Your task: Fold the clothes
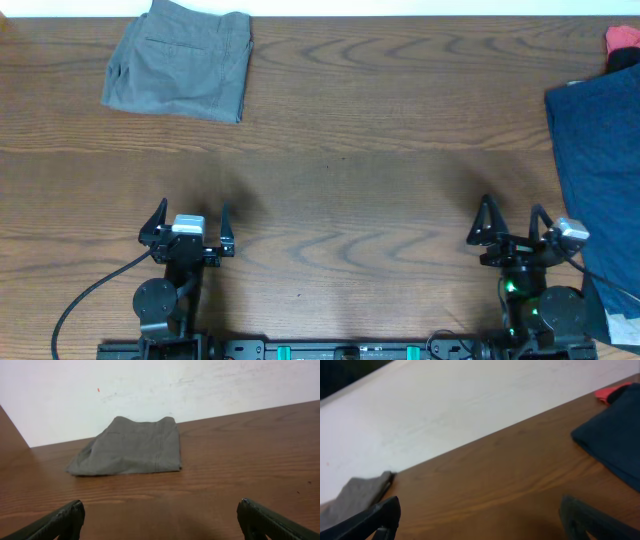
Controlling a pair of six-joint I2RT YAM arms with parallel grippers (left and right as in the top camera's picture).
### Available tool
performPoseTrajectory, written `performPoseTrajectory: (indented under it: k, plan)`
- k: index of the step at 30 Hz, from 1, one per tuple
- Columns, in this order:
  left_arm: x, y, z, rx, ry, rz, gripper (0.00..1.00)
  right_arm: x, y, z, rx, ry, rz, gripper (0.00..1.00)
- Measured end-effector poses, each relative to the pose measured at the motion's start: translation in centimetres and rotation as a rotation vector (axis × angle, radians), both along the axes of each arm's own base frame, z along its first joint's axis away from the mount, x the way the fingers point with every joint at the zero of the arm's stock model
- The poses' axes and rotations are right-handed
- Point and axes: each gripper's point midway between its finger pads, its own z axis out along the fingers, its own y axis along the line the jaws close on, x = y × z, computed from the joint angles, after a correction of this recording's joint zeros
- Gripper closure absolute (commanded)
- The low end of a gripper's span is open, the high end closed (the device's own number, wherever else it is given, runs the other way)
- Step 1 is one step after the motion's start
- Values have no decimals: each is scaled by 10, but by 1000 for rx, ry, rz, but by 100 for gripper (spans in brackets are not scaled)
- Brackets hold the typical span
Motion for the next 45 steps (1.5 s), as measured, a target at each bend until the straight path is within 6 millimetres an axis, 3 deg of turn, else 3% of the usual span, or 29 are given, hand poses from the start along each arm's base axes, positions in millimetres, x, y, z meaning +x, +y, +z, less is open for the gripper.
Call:
performPoseTrajectory:
  k: [17, 22, 28, 34, 42, 45]
  plan:
    - [0, 0, 0, 0, 0, 0, 2, 13, 6, -18, -40, -68, 24, 1]
    - [0, 0, 0, 0, 0, 0, 2, 13, 9, -12, -66, -94, 36, 1]
    - [0, 0, 0, 0, 0, 0, 2, 12, 9, 11, -81, -189, 34, 1]
    - [0, 0, 0, 0, 0, 0, 2, 12, 9, 12, -89, -192, 34, 1]
    - [0, 0, 0, 0, 0, 0, 2, 16, 12, -17, -99, -118, 49, 1]
    - [0, 0, 0, 0, 0, 0, 2, 16, 12, -18, -121, -114, 50, 1]
